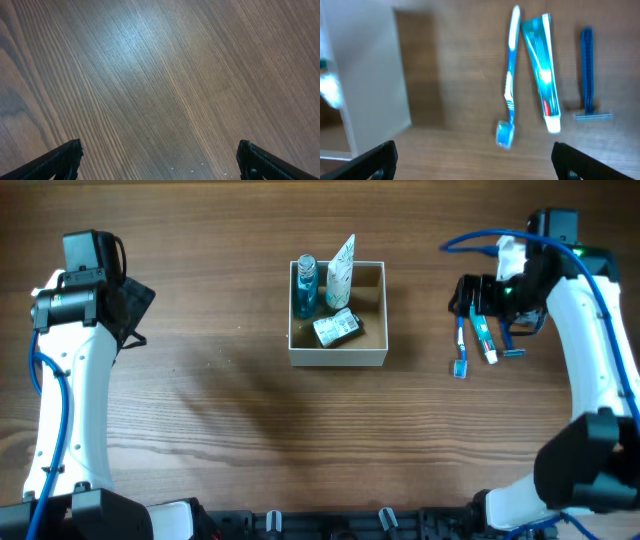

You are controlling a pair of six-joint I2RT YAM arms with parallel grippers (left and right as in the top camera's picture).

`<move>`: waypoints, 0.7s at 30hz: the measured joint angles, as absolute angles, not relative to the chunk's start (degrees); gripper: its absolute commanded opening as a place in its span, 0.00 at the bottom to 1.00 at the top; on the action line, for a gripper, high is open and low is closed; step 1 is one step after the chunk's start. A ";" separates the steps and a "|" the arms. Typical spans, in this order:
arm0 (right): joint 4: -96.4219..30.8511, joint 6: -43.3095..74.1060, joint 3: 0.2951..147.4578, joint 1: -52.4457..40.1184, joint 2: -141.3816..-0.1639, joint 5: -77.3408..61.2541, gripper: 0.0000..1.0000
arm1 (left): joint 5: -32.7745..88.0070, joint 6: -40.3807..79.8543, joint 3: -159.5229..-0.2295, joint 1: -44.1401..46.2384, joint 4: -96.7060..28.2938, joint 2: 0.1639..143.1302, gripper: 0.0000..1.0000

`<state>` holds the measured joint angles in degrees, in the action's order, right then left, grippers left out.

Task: Pack container
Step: 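Move the right gripper over the blue-white toothbrush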

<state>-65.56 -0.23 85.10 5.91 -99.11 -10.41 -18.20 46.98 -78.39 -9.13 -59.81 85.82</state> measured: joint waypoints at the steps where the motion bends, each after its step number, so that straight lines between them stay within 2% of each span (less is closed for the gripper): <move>1: -65.93 0.12 85.10 5.93 -99.79 -10.17 1.00 | -18.20 46.98 -78.39 -9.13 -59.79 85.82 1.00; 8: -68.29 3.01 85.10 5.43 -105.47 -8.62 1.00 | -18.20 46.98 -78.39 -9.13 -59.79 85.82 1.00; 21: -63.05 3.44 85.10 1.87 -113.32 -3.07 1.00 | -18.20 46.98 -78.39 -9.13 -59.79 85.82 1.00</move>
<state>-63.05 3.44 85.10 1.87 -113.32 -3.07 -18.20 46.98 -78.39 -9.13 -59.79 85.82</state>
